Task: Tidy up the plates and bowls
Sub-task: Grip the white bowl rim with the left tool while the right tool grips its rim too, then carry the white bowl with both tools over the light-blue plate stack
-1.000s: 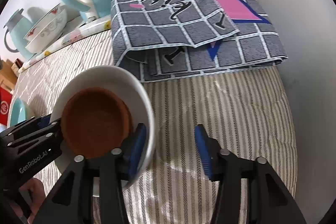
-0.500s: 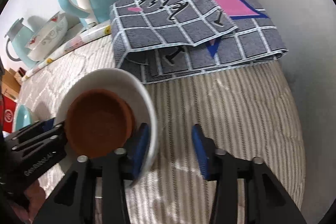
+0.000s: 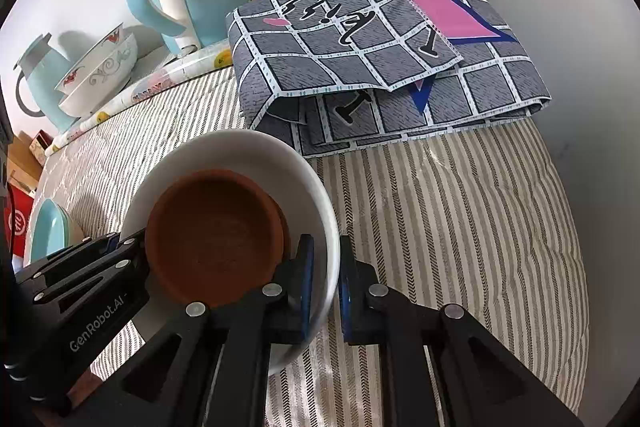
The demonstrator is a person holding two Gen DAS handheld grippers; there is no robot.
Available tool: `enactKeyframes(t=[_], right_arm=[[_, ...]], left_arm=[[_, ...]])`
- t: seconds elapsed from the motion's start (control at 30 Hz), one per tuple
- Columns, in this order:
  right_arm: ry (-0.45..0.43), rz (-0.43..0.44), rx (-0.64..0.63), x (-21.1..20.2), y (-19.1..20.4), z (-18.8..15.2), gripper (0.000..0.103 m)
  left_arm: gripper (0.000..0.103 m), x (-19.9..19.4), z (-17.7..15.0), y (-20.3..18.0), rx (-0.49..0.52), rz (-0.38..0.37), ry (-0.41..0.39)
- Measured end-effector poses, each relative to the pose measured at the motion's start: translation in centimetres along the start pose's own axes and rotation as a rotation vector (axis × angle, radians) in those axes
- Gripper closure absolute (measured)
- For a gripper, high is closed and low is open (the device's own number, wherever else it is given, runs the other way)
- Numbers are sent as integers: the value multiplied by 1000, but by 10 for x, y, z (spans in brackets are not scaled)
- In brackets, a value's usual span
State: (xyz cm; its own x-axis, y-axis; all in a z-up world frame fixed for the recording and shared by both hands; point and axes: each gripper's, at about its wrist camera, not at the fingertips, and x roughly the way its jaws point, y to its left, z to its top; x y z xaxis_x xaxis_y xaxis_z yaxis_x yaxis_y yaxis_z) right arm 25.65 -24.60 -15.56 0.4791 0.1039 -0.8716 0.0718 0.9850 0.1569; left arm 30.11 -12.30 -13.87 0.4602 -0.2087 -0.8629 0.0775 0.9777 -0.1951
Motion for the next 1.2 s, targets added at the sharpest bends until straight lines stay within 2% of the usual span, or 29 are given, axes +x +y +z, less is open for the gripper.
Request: enactKeyframes(t=[0.37, 1.2], right_arm=[[-9, 10, 21, -12, -6, -12, 92], [-98, -13, 26, -77, -1, -38, 93]], left_arm=[[93, -12, -13, -2, 0, -10, -5], [93, -71, -31, -19, 20, -43, -70]])
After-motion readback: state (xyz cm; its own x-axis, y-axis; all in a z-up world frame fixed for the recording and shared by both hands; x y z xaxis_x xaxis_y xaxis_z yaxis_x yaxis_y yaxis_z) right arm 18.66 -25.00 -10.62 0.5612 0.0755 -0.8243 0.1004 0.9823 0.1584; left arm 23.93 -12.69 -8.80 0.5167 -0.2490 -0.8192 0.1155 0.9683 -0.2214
